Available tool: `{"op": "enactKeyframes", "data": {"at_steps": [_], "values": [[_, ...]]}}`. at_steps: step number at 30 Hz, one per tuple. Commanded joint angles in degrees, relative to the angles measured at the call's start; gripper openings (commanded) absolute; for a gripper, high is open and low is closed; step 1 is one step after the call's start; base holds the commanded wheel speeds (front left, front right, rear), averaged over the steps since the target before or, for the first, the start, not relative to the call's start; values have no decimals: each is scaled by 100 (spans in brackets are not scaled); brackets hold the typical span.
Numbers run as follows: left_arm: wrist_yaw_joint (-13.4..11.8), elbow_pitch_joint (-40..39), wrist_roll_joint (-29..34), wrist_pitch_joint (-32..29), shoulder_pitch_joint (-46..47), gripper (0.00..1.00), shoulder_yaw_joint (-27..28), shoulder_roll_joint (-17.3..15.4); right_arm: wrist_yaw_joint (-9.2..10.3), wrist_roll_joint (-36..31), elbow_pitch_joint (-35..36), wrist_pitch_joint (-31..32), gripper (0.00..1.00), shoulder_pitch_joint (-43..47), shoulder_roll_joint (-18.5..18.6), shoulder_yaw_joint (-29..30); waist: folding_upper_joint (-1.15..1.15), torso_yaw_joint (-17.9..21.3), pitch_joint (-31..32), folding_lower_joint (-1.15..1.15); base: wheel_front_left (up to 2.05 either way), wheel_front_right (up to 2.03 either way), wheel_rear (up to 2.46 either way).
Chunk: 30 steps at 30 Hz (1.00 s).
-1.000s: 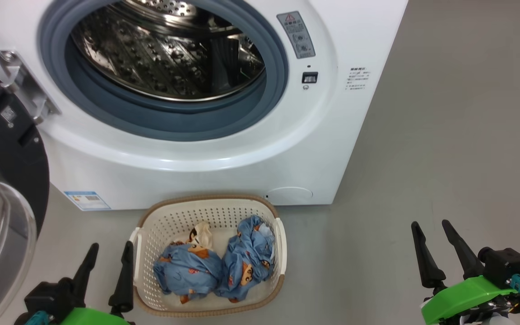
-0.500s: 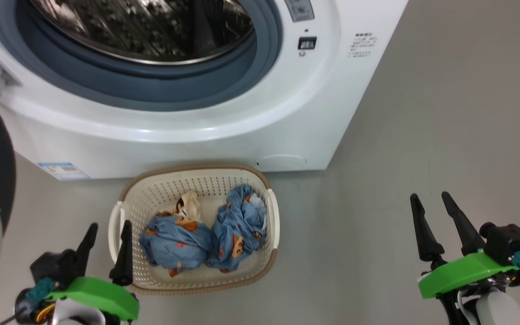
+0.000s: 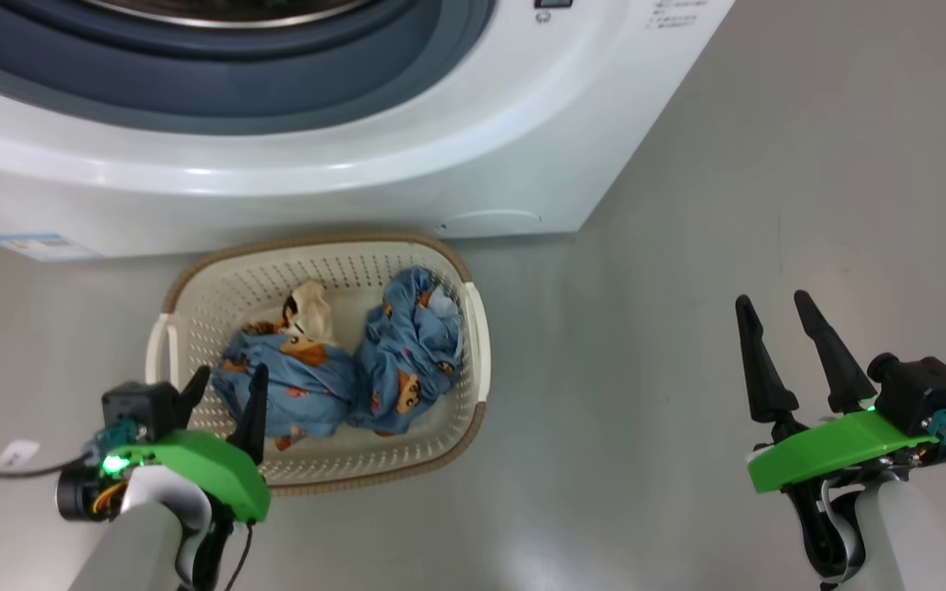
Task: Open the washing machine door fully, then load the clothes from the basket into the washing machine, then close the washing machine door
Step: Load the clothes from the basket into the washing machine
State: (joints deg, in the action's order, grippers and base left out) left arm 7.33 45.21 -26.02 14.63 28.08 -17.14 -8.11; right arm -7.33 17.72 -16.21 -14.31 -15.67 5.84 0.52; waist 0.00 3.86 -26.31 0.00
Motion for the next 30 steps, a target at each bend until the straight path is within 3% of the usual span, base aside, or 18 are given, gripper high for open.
{"op": "enactKeyframes", "data": {"at_steps": [1,15,30], "values": [[15,107,-67,37,195,100,79,-125,-16,-34,150,-69,100,-58,-2,-149,0,92,-276,0,0,0,0],[15,1960,-533,33,1478,100,-619,7,-16,-20,231,-69,100,-397,-81,-221,0,211,-1051,0,0,0,0],[15,2735,-655,-433,2358,100,-1232,-138,-16,-32,342,-69,100,-627,-107,-254,0,311,-1645,0,0,0,0]]}}
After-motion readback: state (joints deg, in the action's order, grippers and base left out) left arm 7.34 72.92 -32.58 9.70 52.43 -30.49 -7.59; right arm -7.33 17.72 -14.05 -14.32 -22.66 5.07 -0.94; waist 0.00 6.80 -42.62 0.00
